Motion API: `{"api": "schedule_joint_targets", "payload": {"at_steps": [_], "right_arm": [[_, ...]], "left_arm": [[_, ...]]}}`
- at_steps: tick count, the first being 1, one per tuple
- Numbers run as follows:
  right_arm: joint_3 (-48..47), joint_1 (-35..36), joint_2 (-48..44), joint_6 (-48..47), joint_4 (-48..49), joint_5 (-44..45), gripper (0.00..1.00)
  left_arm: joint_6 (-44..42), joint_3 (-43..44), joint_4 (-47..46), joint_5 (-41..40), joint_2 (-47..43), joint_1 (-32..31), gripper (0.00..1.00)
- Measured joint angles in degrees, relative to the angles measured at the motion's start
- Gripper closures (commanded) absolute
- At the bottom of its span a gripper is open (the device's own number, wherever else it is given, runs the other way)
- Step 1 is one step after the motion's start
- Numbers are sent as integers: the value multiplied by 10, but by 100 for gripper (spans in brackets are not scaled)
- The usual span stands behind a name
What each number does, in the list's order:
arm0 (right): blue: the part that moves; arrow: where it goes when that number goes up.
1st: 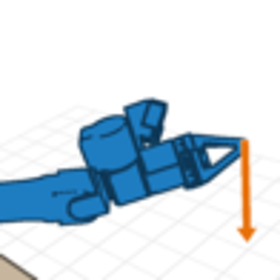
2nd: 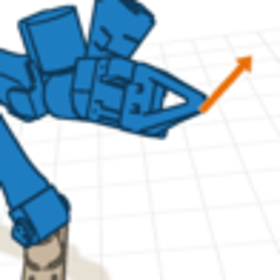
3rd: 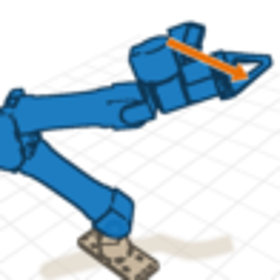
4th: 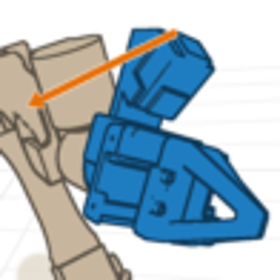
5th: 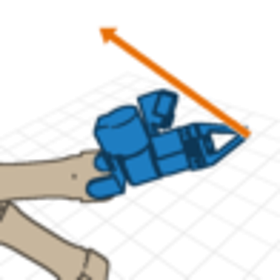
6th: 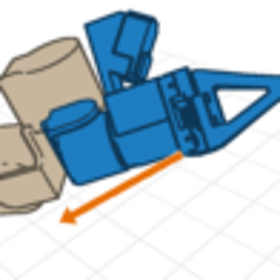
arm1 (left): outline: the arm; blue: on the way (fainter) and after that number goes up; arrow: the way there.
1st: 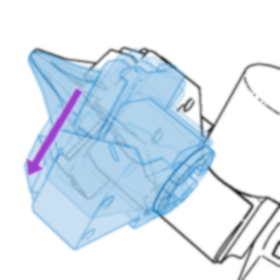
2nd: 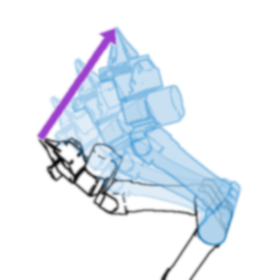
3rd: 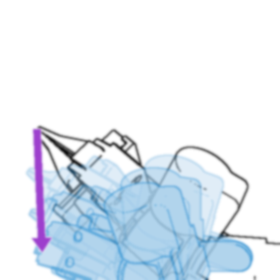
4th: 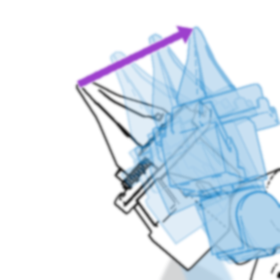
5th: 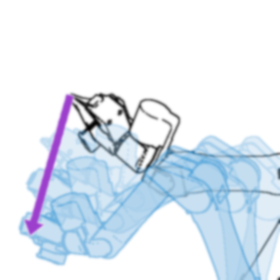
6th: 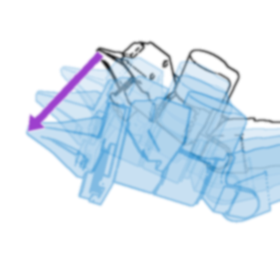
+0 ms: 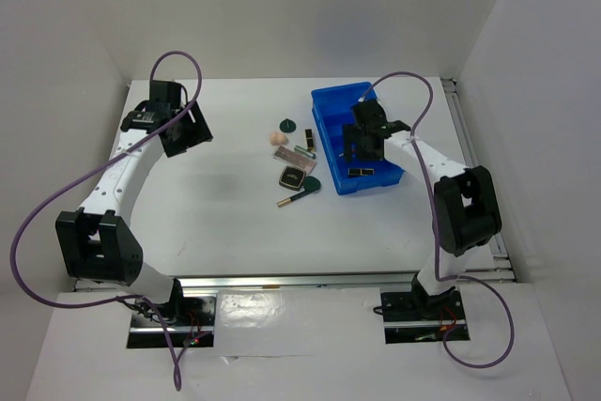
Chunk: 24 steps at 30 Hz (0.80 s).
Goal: Organize the makeup
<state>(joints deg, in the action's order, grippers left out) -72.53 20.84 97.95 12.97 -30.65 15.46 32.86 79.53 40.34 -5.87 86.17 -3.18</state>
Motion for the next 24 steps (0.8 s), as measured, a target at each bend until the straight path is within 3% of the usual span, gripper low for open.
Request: {"api": "schedule_joint_targets", "payload": {"at_steps": [7, 9, 12, 16, 20, 24], "right_arm": [[-19, 12, 0, 2, -4, 5, 26], [-42, 35, -1, 2, -8, 7, 33], [-93, 96, -1, 7, -11, 11, 33], [-184, 191, 18, 15, -20, 3, 13], [-262, 257, 85, 19, -24, -8, 5], [-280, 268, 167, 26, -48, -29, 0]], "left_arm": [[-1, 0, 0, 1, 0, 0, 18], [-1, 0, 0, 2, 0, 0, 18], [-1, 0, 0, 2, 0, 1, 18], [-1, 6, 6, -5, 0, 6, 18], [-1, 9, 9, -14, -6, 17, 18], [-2, 8, 14, -19, -31, 30, 18]]}}
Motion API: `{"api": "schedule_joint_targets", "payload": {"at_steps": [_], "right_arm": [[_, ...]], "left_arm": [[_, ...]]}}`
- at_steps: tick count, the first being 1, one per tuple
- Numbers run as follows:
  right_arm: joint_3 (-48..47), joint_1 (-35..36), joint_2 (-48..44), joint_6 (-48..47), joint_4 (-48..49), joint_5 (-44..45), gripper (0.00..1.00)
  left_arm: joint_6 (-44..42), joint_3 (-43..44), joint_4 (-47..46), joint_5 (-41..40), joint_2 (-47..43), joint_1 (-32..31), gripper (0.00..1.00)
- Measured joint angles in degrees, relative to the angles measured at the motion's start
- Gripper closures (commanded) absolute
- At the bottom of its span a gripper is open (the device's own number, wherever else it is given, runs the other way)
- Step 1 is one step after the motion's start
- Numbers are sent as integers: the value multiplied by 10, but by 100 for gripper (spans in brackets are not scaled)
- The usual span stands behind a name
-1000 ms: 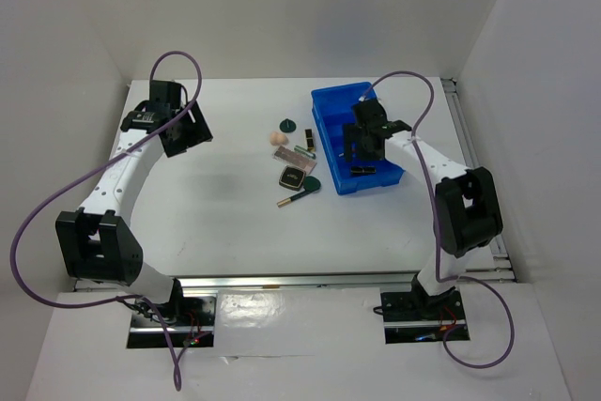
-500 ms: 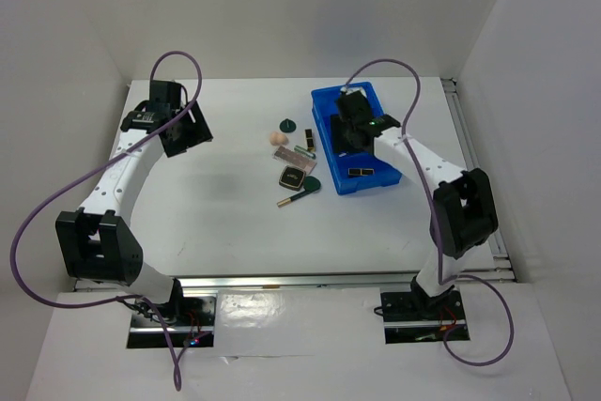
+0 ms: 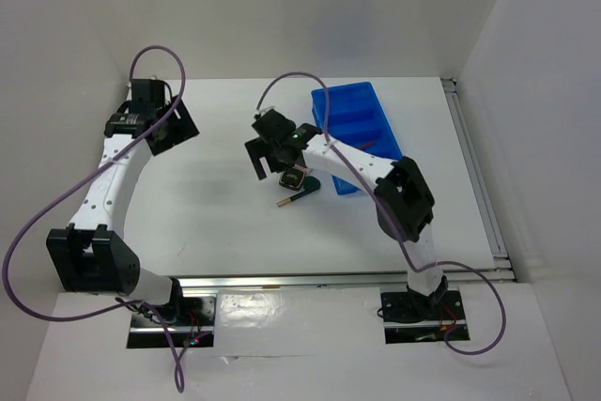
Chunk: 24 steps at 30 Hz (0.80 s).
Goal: Organize the makeup
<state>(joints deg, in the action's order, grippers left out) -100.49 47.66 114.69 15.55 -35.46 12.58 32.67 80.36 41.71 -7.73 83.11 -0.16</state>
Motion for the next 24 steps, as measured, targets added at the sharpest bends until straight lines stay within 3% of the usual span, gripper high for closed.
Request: {"api": "schedule_joint_targets", "payload": {"at_steps": [6, 24], "right_arm": [[-24, -9, 96, 16, -64, -14, 0], [-25, -71, 106, 44, -82, -48, 0]], "left_arm": [[-10, -5, -1, -2, -25, 11, 18], [-13, -20, 3, -1, -25, 16, 18]]}}
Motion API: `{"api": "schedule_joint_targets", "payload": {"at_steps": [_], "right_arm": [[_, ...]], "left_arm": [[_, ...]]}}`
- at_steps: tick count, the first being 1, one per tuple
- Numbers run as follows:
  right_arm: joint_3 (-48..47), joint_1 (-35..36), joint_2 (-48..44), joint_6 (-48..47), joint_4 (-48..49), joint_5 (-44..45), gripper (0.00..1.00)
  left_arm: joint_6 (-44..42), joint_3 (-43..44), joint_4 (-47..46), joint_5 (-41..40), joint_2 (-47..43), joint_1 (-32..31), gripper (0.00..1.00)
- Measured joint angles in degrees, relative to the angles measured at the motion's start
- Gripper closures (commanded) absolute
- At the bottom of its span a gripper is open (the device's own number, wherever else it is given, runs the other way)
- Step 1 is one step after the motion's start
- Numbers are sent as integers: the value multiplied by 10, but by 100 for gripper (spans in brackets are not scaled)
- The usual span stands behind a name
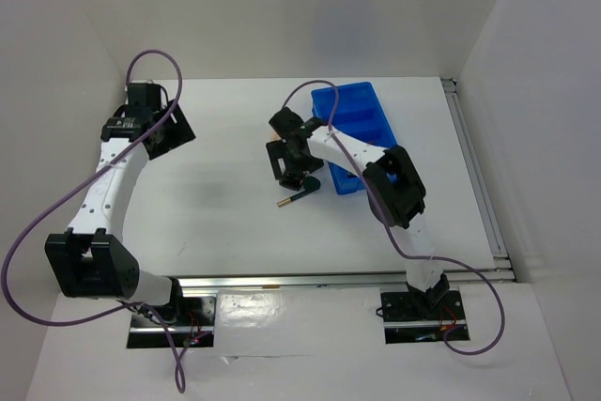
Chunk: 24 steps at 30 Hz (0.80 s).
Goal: Organize the makeup
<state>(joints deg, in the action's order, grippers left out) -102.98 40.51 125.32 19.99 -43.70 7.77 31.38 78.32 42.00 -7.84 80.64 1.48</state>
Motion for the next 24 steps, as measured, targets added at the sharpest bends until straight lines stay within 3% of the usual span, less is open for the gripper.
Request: {"api": "schedule_joint_targets", "payload": {"at_steps": [11, 24], "right_arm": [[-1, 4, 24, -6, 5, -32, 0], [-47, 38, 66, -30, 9, 0, 0]], "left_arm": [[-1, 0, 0, 3, 10, 0, 18], [-12, -10, -4, 7, 10, 0, 18]]}}
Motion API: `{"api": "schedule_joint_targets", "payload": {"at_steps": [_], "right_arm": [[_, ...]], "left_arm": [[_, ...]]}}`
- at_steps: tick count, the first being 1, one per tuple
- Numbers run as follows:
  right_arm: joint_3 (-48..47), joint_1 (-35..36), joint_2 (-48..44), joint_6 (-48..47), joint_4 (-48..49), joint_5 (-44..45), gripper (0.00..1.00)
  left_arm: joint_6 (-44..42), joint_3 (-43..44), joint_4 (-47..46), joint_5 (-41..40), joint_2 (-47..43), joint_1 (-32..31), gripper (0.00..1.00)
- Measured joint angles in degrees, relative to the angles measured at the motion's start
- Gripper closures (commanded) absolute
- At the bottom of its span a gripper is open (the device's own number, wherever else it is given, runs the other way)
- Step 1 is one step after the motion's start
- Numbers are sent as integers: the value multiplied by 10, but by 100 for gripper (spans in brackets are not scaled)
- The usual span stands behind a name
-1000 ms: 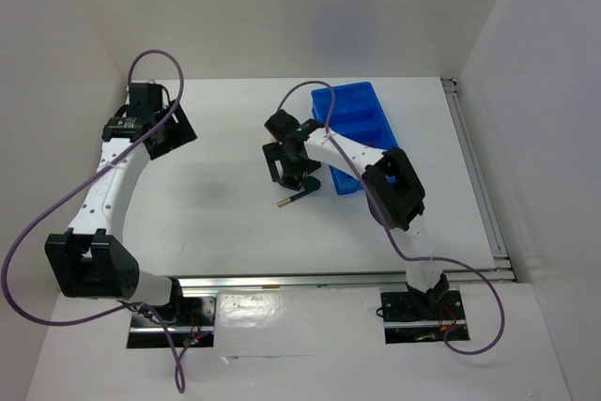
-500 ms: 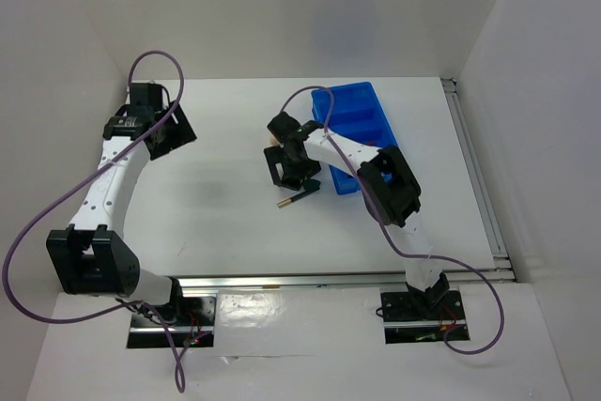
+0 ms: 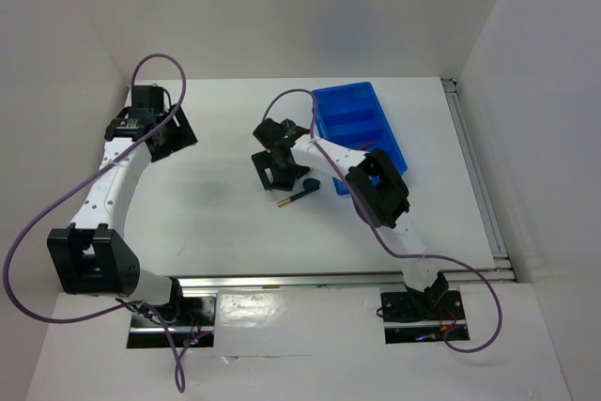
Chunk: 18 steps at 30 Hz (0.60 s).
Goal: Organize the makeup
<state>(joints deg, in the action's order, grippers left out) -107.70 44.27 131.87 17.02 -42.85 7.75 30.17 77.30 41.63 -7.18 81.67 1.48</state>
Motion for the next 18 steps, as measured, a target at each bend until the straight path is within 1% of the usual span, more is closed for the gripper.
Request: {"api": "schedule_joint_targets", "payload": {"at_steps": [9, 18], "right_arm": [[-35, 2, 21, -3, 0, -3, 0], [-85, 15, 51, -5, 3, -9, 0]], "left_arm": [[-1, -27, -5, 4, 0, 0, 18], [-2, -27, -6, 5, -9, 0, 18]]}}
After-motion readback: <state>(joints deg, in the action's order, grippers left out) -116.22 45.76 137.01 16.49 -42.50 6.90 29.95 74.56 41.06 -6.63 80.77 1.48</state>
